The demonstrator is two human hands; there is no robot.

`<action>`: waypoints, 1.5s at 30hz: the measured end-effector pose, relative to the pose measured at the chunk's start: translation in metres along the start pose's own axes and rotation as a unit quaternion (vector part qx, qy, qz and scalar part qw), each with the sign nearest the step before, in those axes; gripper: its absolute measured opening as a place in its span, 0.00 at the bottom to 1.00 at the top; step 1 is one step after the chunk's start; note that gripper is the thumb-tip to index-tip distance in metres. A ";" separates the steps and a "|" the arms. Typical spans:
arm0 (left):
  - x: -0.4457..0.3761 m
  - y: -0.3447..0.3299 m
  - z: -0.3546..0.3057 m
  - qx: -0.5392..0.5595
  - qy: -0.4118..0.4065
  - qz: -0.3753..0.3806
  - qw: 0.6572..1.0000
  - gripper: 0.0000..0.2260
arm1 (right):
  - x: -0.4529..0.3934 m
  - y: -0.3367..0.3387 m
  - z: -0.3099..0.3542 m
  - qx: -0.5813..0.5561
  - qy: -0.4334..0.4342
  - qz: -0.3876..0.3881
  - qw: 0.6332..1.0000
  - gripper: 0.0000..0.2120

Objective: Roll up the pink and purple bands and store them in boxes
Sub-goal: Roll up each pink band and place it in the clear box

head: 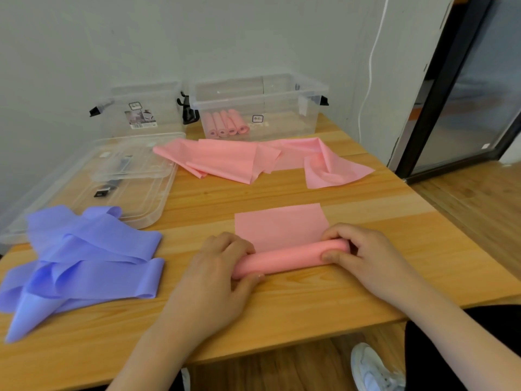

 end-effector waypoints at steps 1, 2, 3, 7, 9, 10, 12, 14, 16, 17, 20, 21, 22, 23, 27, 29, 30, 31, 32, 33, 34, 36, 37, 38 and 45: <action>-0.001 -0.001 0.000 -0.002 -0.001 0.002 1.000 0.19 | 0.000 -0.001 0.000 -0.002 0.002 -0.004 1.000 0.09; -0.002 -0.002 0.001 0.000 0.003 0.000 1.000 0.19 | 0.000 -0.002 0.002 -0.016 0.005 -0.009 1.000 0.09; -0.003 -0.003 0.002 0.002 0.009 -0.004 1.000 0.18 | 0.001 -0.003 0.003 -0.045 0.000 -0.015 0.999 0.07; -0.004 -0.006 -0.007 0.089 0.066 -0.008 0.994 0.04 | 0.002 -0.014 0.007 -0.195 -0.048 -0.057 0.978 0.14; -0.007 -0.010 -0.014 0.166 0.127 -0.011 0.978 0.06 | 0.000 -0.016 0.004 -0.232 -0.053 -0.096 0.967 0.13; -0.009 -0.010 -0.015 0.200 0.155 -0.018 0.967 0.07 | -0.001 -0.015 0.003 -0.264 -0.061 -0.114 0.956 0.12; -0.012 -0.006 -0.009 0.242 0.174 -0.012 0.954 0.09 | -0.003 -0.009 0.001 -0.288 -0.085 -0.091 0.950 0.07; -0.011 -0.001 -0.003 0.220 0.136 0.026 0.966 0.13 | -0.005 -0.004 0.001 -0.180 -0.071 0.000 0.981 0.13; -0.008 0.005 0.002 0.172 0.091 0.043 0.980 0.16 | -0.004 -0.004 0.001 -0.061 -0.050 0.048 0.996 0.15; -0.007 0.006 0.004 0.157 0.086 0.038 0.983 0.15 | -0.004 -0.004 0.001 -0.036 -0.036 0.034 0.998 0.15; -0.007 0.005 0.008 0.119 0.118 -0.002 0.986 0.11 | -0.004 -0.006 0.004 -0.031 -0.010 -0.032 0.999 0.12; -0.007 0.004 0.007 0.107 0.124 -0.016 0.986 0.10 | -0.004 -0.007 0.003 -0.021 -0.004 -0.043 0.999 0.11; -0.007 0.004 0.005 0.098 0.118 -0.026 0.988 0.09 | -0.004 -0.008 0.003 -0.009 0.001 -0.048 0.999 0.10; -0.006 0.002 0.003 0.085 0.102 -0.029 0.991 0.09 | -0.004 -0.008 0.003 0.005 0.007 -0.047 0.999 0.08; -0.007 -0.003 0.002 0.045 0.082 -0.019 0.995 0.15 | -0.004 -0.011 0.000 0.047 0.001 0.030 0.998 0.15; -0.009 0.001 0.003 0.055 0.105 -0.040 0.992 0.13 | -0.004 -0.008 0.000 0.028 -0.003 0.010 1.000 0.16; -0.010 0.002 0.004 0.058 0.121 -0.050 0.990 0.13 | -0.004 -0.007 0.000 0.016 -0.006 -0.014 1.000 0.14; -0.009 0.003 0.004 0.057 0.133 -0.055 0.988 0.14 | -0.004 -0.007 0.001 0.009 -0.006 -0.035 0.999 0.12; -0.009 0.002 0.004 0.054 0.133 -0.054 0.988 0.15 | -0.004 -0.007 0.001 0.014 -0.004 -0.044 0.999 0.11; -0.008 0.002 0.003 0.049 0.123 -0.048 0.990 0.16 | -0.004 -0.007 0.001 0.026 0.003 -0.044 0.999 0.10; -0.008 0.000 0.002 0.042 0.106 -0.044 0.992 0.16 | -0.004 -0.008 0.002 0.040 0.011 -0.035 0.999 0.11; -0.009 -0.002 0.004 0.029 0.088 -0.046 0.995 0.14 | -0.005 -0.008 0.002 0.056 0.018 -0.008 0.998 0.14; -0.009 -0.002 0.005 0.025 0.086 -0.052 0.995 0.12 | -0.005 -0.007 0.002 0.057 0.015 -0.003 0.998 0.14; -0.010 -0.001 0.006 0.022 0.087 -0.059 0.994 0.09 | -0.006 -0.007 0.002 0.057 0.012 -0.008 0.998 0.13; -0.012 -0.003 0.005 0.025 0.094 -0.053 0.994 0.15 | -0.006 -0.002 0.001 0.058 -0.026 -0.089 0.994 0.09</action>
Point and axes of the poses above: each hand's wrist, its own x-axis away from the middle knuckle, its own y-axis out of the back of the hand, z = x × y, the point moved 4 cm from there along -x, towards the middle knuckle, and after that the axes turned 14 degrees about -x, right-handed, at the moved point
